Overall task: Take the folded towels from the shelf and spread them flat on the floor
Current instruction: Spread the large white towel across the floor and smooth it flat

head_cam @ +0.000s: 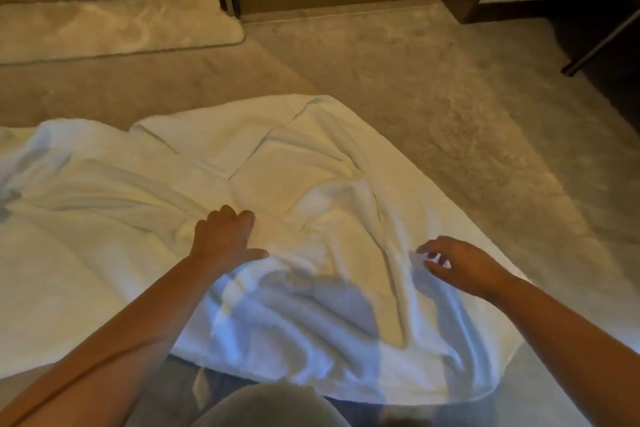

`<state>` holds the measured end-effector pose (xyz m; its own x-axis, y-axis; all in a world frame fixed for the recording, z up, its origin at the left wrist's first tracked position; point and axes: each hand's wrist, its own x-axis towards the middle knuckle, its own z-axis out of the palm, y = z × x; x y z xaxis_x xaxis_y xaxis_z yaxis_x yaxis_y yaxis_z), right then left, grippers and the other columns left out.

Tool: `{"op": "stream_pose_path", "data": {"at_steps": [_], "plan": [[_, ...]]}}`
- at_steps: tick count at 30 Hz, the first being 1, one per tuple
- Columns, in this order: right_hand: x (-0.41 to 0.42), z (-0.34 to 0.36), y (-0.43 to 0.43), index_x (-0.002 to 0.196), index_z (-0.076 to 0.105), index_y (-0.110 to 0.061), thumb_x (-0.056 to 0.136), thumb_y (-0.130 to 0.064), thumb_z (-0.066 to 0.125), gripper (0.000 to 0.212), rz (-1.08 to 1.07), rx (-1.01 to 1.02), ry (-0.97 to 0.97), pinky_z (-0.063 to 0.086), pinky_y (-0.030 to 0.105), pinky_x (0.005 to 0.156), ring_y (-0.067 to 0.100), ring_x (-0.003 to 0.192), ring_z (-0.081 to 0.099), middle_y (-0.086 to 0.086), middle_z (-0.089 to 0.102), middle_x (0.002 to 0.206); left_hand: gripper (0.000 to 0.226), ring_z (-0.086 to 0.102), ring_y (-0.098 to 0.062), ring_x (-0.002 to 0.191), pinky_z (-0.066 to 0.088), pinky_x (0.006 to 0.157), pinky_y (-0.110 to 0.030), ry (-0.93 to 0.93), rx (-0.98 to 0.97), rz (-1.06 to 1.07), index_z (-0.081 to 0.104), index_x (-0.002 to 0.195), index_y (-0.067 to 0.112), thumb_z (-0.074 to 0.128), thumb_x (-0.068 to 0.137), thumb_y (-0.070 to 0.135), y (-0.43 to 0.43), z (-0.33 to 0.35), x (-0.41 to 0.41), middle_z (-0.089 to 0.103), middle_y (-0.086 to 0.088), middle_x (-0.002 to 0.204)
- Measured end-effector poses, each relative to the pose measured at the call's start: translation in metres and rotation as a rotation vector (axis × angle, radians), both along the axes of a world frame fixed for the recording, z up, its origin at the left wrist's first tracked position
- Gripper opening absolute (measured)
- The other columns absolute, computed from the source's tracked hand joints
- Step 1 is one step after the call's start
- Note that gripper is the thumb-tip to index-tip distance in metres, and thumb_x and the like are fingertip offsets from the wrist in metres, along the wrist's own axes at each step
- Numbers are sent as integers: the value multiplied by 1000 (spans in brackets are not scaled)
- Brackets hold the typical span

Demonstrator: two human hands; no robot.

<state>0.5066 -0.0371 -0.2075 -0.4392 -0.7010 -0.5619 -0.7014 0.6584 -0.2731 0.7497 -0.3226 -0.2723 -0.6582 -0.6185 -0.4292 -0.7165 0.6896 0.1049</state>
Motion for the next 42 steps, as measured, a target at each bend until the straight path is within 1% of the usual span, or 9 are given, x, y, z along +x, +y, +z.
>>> {"op": "stream_pose_path", "data": {"at_steps": [2,5,11,17,21,25,28,37,42], "plan": [[-2,-5,-52,124,53,-21,91,-24,54,33,74,-81,-5,41,24,84,18,101,57,6,56,119,95,32,-34,127,35,98,-46,-28,-74,77,30,133,30,66,56,74,-9,-3,-5,34,-13,137],[-2,-10,-124,129,49,-18,91,-24,52,38,283,-133,-4,42,31,90,20,113,54,6,53,126,122,-2,-42,141,19,109,-59,-82,139,274,-4,144,37,73,55,68,-22,-12,-8,-8,-19,154],[16,-38,-250,131,46,-15,92,-19,50,40,470,-222,0,45,37,90,27,116,51,11,49,129,125,-18,-44,139,20,109,-62,-60,226,412,-9,145,34,80,59,50,-27,-35,-19,-29,-20,150],[47,-75,-320,136,39,-17,87,-12,51,51,508,-418,-5,45,40,94,29,124,45,7,35,145,129,-22,-47,137,20,106,-65,-72,231,423,-15,144,33,82,59,45,-28,-42,-26,-33,-22,147],[50,-91,-343,144,25,-19,89,-11,48,61,515,-388,-23,37,34,103,25,134,36,5,22,154,128,-26,-46,135,18,107,-66,-75,252,419,-15,144,32,81,61,42,-27,-38,-23,-35,-21,146],[55,-102,-356,131,39,-15,86,-13,51,47,507,-388,88,45,35,81,31,112,50,10,46,129,127,-27,-45,135,17,107,-66,-73,259,421,-16,144,33,81,62,40,-28,-40,-23,-36,-20,146],[56,-105,-361,111,51,-10,85,-13,51,26,489,-434,145,43,34,69,33,98,53,12,49,114,128,-29,-44,135,17,106,-66,-73,268,420,-17,143,33,81,61,41,-28,-41,-23,-38,-19,145],[34,-109,-362,117,57,-9,86,-14,52,32,598,-444,0,48,39,71,36,90,58,13,49,116,129,-33,-40,134,14,107,-66,-64,281,438,-19,142,36,81,60,43,-28,-45,-20,-42,-15,144],[19,-108,-368,97,63,-4,87,-14,54,17,416,-538,-41,43,37,74,35,90,57,18,56,105,129,-32,-40,135,16,105,-67,-52,256,436,-16,143,38,81,58,46,-27,-48,-19,-41,-13,145]]}}
